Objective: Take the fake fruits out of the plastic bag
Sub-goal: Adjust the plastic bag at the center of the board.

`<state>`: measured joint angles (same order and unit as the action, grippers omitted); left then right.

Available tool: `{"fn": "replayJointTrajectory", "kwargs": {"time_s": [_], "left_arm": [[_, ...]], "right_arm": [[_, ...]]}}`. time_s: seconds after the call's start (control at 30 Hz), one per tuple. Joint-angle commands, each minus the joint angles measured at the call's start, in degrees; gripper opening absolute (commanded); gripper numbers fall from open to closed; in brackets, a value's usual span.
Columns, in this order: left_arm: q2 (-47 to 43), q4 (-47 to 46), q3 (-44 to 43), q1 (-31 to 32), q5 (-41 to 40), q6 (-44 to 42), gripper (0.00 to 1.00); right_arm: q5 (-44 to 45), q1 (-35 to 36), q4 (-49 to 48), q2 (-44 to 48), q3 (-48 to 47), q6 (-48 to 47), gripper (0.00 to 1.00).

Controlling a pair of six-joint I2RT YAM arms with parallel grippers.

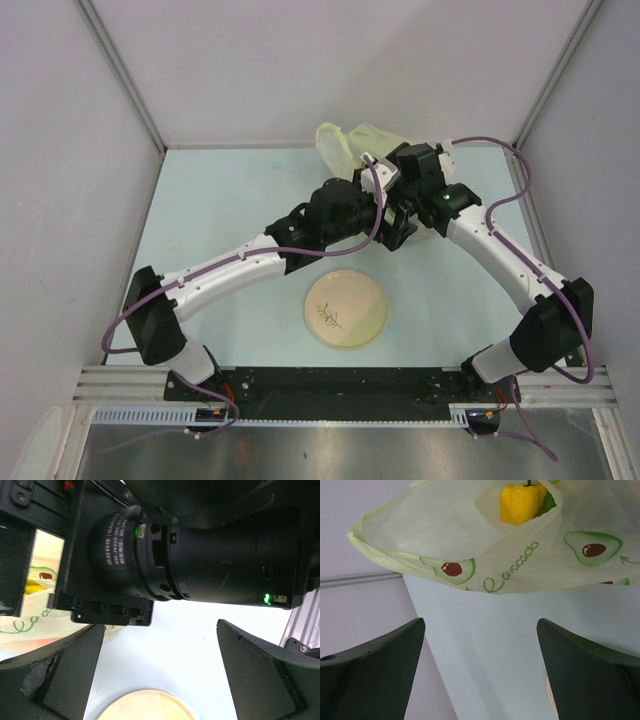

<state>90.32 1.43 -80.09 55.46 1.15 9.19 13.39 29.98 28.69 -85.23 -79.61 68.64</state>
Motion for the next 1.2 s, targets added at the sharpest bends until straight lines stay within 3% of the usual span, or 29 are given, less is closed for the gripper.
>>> {"fn": "replayJointTrajectory", "kwargs": {"time_s": [0.0, 0.4, 0.8, 1.17], "left_arm": [[-2.9, -3.1, -1.9, 0.6, 0.9, -2.7, 1.00], [-1.0, -3.5, -5.0, 2.2, 0.2, -5.8, 1.00], [-1.4, -3.7, -6.6, 2.5, 1.4, -7.8, 1.00], [-3.0, 3.7, -12.5, 2.7, 3.9, -10.8, 1.00]], "right_arm": [[3.1, 0.3, 6.6, 2.0, -0.5, 4.7, 1.00], [-2.1, -4.0, 9.1, 1.0, -0.5, 6.6, 1.00], [2.8, -2.5, 9.4, 5.0, -0.8, 8.3, 1.00], [10.9, 3.4, 8.6, 9.4, -0.9, 12.8, 1.00]]}}
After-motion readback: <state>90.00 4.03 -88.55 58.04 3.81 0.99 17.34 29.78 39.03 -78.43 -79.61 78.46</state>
